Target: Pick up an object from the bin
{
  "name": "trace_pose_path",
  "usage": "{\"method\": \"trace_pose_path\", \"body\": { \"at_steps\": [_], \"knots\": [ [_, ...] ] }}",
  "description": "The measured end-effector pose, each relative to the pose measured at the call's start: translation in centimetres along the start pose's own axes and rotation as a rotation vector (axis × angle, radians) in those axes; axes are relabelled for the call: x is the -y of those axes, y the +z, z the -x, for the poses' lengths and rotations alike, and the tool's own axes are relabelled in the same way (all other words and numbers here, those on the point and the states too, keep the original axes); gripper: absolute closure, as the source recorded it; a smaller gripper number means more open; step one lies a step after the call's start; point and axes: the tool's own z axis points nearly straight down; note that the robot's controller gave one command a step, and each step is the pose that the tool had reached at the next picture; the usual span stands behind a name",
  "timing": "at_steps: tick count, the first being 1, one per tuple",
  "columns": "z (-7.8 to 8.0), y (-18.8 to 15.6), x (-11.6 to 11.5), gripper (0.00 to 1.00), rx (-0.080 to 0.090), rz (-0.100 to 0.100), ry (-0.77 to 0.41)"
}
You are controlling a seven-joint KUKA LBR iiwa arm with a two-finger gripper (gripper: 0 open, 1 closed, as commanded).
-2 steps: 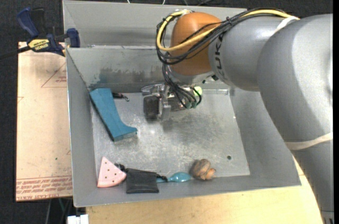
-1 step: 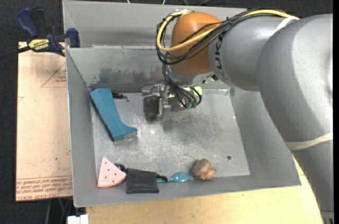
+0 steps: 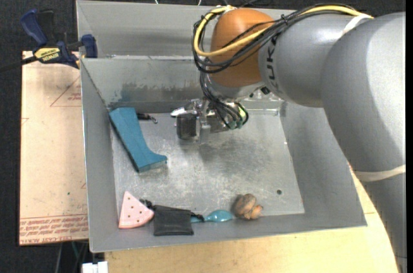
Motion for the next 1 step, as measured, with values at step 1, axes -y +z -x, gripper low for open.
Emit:
{"method": "trace_pose_path", "body": {
  "at_steps": [1],
  "knots": [
    [-0.02, -5.00, -0.05, 1.00, -0.003, 0.000, 0.000]
  ]
}}
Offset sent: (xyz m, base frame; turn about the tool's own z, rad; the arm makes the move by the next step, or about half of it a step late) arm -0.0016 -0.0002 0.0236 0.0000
